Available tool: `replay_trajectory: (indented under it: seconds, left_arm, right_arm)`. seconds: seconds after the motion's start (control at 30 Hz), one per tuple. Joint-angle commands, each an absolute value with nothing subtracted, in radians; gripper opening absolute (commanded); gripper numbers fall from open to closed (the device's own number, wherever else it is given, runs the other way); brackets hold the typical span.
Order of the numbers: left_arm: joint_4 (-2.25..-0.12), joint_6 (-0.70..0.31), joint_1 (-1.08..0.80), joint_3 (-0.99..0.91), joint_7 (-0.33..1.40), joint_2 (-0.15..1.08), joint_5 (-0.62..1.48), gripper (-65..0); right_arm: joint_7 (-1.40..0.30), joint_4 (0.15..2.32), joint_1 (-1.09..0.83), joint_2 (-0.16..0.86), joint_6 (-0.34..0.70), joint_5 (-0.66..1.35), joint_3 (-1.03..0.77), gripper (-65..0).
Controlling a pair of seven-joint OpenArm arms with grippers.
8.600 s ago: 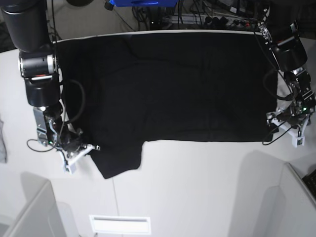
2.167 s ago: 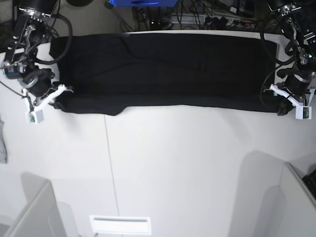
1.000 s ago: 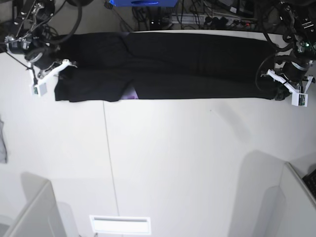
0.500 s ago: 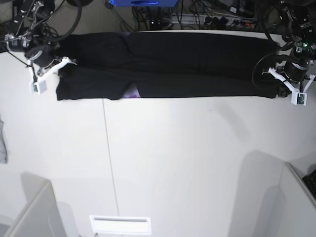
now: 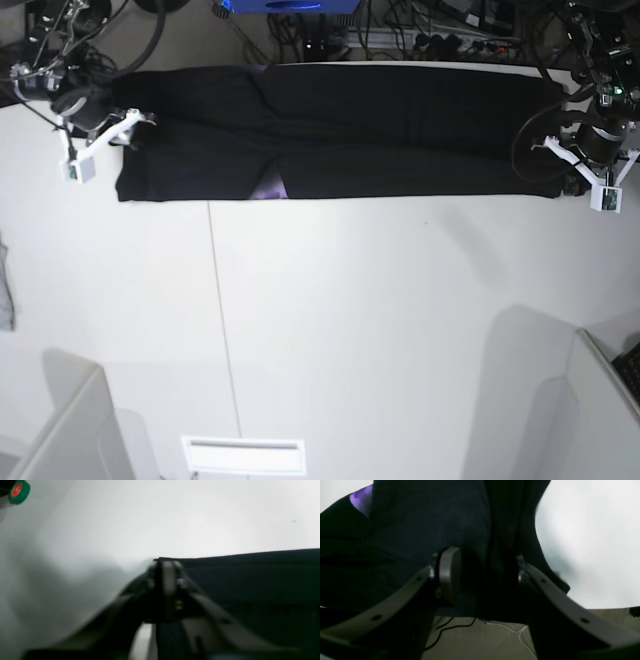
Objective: Fold the T-shirt properly
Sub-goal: 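Lower the folded hem onto the strip and open both grippers, then grasp the strip ends with both grippers and drag it toward the robot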
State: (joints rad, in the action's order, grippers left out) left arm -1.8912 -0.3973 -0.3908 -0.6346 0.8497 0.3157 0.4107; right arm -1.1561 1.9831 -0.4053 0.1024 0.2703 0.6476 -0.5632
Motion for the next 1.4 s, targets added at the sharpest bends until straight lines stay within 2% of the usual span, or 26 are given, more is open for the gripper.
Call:
replay_trajectory:
  seconds: [0.0, 0.17, 0.23, 0.3, 0.37, 0.4, 0.43, 0.47, 0.5, 0.57, 0.6, 0.8, 0.93, 1.07, 1.37]
  left_arm:
    - [-1.91, -0.4, -0.39, -0.645, 0.828, 0.329, 0.412, -50.4]
    - [-1.914, -0.4, -0.39, -0.647, 0.828, 0.329, 0.417, -25.8]
    - [-1.917, -0.4, -0.39, -0.647, 0.828, 0.329, 0.418, -18.3]
    - [-1.931, -0.4, -0.39, -0.645, 0.828, 0.326, 0.418, -15.0]
    - [-1.936, -0.4, -0.39, -0.644, 0.828, 0.305, 0.42, -15.0]
    - [-1.936, -0.4, -0.39, -0.645, 0.828, 0.289, 0.42, -16.1]
    - [-1.936, -0.4, -0.39, -0.645, 0.828, 0.277, 0.42, -20.1]
    - [-1.934, -0.4, -0.39, -0.644, 0.828, 0.268, 0.42, -27.0]
    - [-1.933, -0.4, -0.39, -0.644, 0.828, 0.259, 0.42, -35.5]
    - [-1.916, -0.4, -0.389, -0.641, 0.826, 0.24, 0.417, -59.9]
    - [-1.905, -0.4, -0.387, -0.639, 0.825, 0.236, 0.412, -65.0]
    - [-1.785, -0.4, -0.378, -0.619, 0.817, 0.236, 0.412, -65.0]
    - [-1.679, -0.398, -0.386, -0.57, 0.714, 0.24, 0.41, -65.0]
    - [-1.572, -0.395, -0.378, -0.556, 0.694, 0.243, 0.41, -65.0]
    - [-1.48, -0.395, -0.308, -0.552, 0.679, 0.243, 0.409, -65.0]
  right_arm:
    - [-1.141, 2.0, -0.403, 0.116, 0.272, 0.654, -0.59, -38.0]
    - [-1.095, 2.003, -0.404, 0.125, 0.274, 0.654, -0.608, -38.0]
    - [-1.087, 2.005, -0.406, 0.14, 0.275, 0.654, -0.599, -38.0]
    - [-1.084, 2.005, -0.406, 0.145, 0.277, 0.654, -0.565, -38.3]
    - [-1.076, 2.005, -0.401, 0.145, 0.277, 0.654, -0.529, -42.5]
    - [-1.064, 2.002, -0.4, 0.145, 0.277, 0.654, -0.51, -45.9]
    - [-1.044, 1.998, -0.4, 0.145, 0.277, 0.654, -0.487, -51.2]
    - [-1.026, 1.995, -0.4, 0.145, 0.277, 0.653, -0.469, -57.5]
    - [-1.015, 1.995, -0.4, 0.145, 0.277, 0.653, -0.456, -63.2]
    - [-1.009, 1.983, -0.397, 0.145, 0.277, 0.653, -0.435, -65.0]
    - [-1.007, 1.975, -0.395, 0.145, 0.277, 0.653, -0.43, -65.0]
    - [-1.003, 1.883, -0.361, 0.147, 0.275, 0.651, -0.42, -65.0]
    - [-1.001, 1.804, -0.334, 0.17, 0.275, 0.651, -0.417, -65.0]
    - [-0.997, 1.713, -0.311, 0.194, 0.275, 0.651, -0.418, -65.0]
    - [-0.886, 1.512, -0.249, 0.249, 0.275, 0.651, -0.417, -65.0]
